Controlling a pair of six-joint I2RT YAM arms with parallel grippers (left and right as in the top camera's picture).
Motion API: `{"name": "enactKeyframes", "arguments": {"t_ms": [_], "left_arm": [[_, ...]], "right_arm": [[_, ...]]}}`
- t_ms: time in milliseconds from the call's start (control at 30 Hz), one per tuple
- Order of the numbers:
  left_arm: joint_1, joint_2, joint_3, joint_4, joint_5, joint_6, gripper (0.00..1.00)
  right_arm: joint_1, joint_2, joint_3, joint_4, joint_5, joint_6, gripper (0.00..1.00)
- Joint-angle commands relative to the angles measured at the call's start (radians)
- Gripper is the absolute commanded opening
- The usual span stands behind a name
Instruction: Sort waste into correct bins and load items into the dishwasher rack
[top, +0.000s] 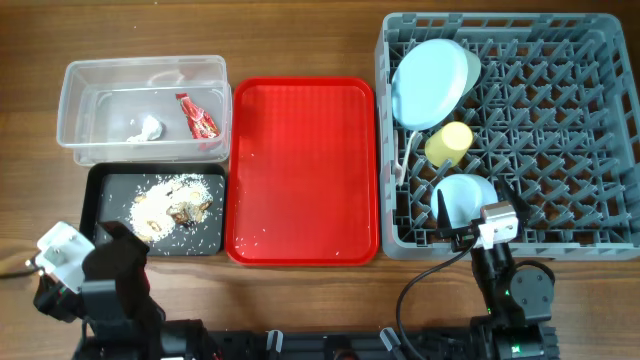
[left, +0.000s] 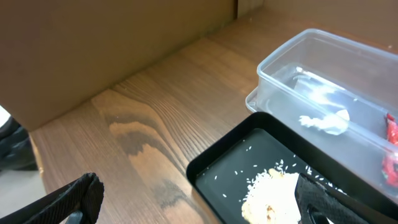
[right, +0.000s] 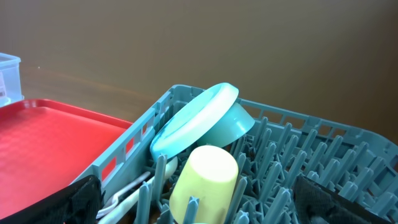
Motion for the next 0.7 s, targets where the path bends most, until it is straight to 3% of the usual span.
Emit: {"name": "enactKeyframes", "arguments": {"t_ms": [0,200,333,400,667], "left_arm": [[-0.006,-0.092,-0.073,0.097,0.087,-0.002,1.00],[-0.006,-0.184,-0.285,0.630,0.556,-0.003,1.00],[-0.006,-0.212,-0.428,0.952,0.679,-0.060,1.00],[-0.006,-0.236,-0.485,0.985,0.680,-0.108,1.00],[-0.006,-0.310,-0.591,0.986,0.680,-0.108,1.00]], "right_arm": [[-0.005,-0.012,-0.001,0.003,-0.013,-0.012,1.00],[-0.005,-0.012,-0.001,0.003,-0.013,-0.013,1.00],[-0.005,-0.012,-0.001,0.003,-0.013,-0.012,1.00],[-0.005,-0.012,-0.001,0.003,-0.013,-0.013,1.00],[-0.005,-0.012,-0.001,0.003,-0.013,-0.013,1.00]]}}
